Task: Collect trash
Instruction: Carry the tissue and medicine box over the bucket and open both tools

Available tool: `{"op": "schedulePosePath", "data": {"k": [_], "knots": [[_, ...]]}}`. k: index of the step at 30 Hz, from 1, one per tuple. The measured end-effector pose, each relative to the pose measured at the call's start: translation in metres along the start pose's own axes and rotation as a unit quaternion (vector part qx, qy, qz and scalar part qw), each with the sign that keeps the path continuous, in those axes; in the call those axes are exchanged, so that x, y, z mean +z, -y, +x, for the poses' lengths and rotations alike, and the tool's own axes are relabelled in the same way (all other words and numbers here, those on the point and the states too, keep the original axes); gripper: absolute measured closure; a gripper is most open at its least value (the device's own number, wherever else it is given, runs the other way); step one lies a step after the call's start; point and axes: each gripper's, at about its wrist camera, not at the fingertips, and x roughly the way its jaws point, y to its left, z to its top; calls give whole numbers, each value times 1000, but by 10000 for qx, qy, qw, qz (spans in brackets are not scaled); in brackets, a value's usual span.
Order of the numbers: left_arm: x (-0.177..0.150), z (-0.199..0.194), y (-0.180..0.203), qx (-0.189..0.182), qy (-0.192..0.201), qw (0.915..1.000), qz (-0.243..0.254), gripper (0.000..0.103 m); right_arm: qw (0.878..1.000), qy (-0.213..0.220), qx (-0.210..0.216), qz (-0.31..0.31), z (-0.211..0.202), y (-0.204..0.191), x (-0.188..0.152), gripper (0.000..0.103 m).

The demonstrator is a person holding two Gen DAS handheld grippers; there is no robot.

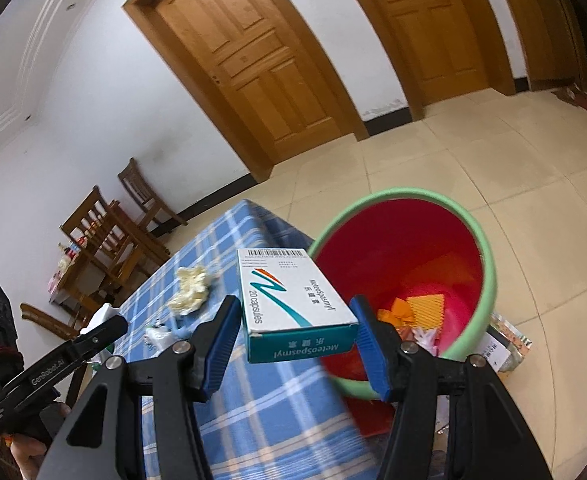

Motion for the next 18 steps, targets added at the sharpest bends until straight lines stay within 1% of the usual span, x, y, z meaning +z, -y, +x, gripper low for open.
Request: {"op": "schedulePosePath", "data": {"k": [11,18], "knots": [[7,43,46,-120,-267,9987,406,46,9985,-177,-305,414,20,48,4,44],[9,72,60,-167,-482,9972,540,46,9964,-329,-479,609,33,69,5,43]]}}
